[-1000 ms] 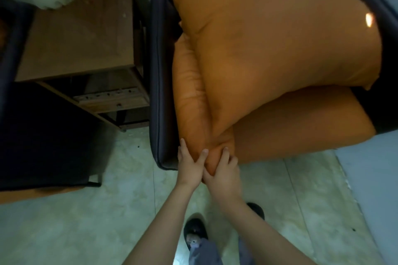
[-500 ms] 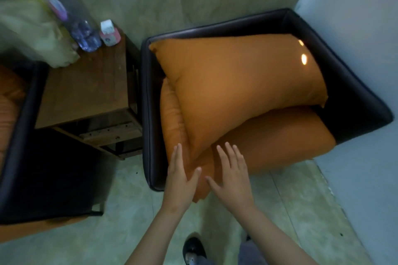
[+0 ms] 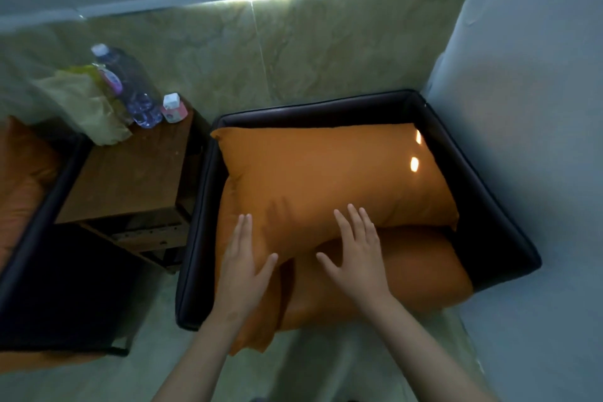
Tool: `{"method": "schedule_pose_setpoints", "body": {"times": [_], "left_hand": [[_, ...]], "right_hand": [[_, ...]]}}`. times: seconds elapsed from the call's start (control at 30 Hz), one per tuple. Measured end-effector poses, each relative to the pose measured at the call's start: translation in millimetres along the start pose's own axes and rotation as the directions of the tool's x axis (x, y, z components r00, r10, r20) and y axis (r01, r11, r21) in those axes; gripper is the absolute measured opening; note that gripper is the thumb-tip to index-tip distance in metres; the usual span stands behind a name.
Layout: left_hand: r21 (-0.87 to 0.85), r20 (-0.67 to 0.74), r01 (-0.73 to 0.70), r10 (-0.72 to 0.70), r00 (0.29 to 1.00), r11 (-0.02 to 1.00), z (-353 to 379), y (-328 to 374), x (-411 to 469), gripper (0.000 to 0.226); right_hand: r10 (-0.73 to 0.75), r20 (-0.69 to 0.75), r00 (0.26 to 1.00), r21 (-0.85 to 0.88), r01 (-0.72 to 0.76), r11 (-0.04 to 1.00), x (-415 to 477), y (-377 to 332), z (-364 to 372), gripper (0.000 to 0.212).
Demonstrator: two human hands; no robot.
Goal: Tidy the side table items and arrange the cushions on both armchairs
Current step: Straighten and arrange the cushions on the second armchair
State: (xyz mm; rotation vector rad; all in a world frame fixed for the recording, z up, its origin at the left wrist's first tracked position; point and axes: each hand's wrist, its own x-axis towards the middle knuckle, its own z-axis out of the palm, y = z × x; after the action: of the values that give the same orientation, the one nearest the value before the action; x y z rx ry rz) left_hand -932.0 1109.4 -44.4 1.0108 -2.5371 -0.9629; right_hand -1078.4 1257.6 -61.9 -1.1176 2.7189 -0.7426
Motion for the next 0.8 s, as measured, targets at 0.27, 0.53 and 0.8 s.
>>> {"method": "schedule_pose_setpoints", "body": {"times": [0.27,0.53,0.8], "left_hand": [[0.041,-0.011,-0.019,0.019,1.000,0.999,11.6,23.1,58.5,0.083],[0.081,0.041,0.017,-0.020,0.999,0.997,17.5,16.5,169.8,0.081],[0.225,0.092,-0.034,0.014,0.996,0.974,41.4,17.7,283.2,0.074]], "right_hand": [[-0.073,0.008,0.997,-0.027,0.073,0.997,78.7,10.9,-14.5,0.079],[-0.062,0.041,0.997,-0.055,0.064,0.996,175.4,17.7,-5.6,0.079],[-0.024,0.120,0.992,-0.023,0.027,0.999,258.2,30.8,18.0,0.075]]}}
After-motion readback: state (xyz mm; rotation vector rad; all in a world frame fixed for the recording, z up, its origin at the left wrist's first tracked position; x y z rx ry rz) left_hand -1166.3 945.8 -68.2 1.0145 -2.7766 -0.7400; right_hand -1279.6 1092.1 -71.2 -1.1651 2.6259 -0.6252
